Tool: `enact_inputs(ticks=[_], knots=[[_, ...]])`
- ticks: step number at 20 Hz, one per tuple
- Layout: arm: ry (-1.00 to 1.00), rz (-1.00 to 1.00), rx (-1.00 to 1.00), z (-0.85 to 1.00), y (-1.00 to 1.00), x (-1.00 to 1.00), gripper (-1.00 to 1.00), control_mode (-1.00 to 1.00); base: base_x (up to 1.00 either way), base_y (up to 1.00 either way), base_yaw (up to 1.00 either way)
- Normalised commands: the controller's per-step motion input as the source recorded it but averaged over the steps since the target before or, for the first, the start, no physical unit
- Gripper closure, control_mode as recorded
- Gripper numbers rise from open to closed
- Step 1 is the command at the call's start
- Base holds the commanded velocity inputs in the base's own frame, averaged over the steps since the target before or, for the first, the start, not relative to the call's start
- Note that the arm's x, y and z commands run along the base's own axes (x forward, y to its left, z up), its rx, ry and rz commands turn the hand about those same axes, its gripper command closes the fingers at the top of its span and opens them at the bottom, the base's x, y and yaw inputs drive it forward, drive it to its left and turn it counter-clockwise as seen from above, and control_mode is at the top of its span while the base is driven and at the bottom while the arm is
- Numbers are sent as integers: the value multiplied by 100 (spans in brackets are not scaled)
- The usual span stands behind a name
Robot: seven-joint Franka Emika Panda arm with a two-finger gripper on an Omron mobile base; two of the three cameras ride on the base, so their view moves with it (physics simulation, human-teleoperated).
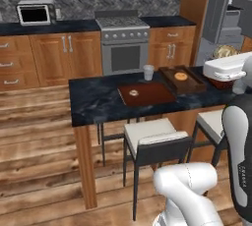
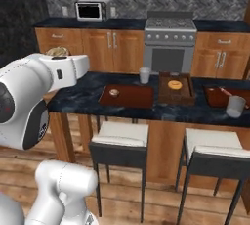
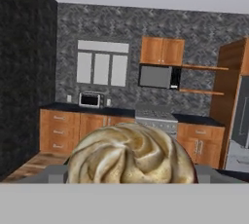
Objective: Take the cupcakes from the fridge and place them on the empty tray on the dining counter.
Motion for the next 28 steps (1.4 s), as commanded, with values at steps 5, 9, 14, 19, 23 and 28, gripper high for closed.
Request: enact_inputs(ticks=[5,9,14,19,23,28], knots=[[0,0,0,0,0,0,100,100,99,-10,0],[0,0,0,0,0,0,100,100,95,-19,0],[0,0,0,0,0,0,100,100,82,-11,0],[0,0,0,0,0,0,100,100,60,-35,10],[0,0,0,0,0,0,100,100,62,-29,11],[0,0,0,0,0,0,100,100,26,-2,3]])
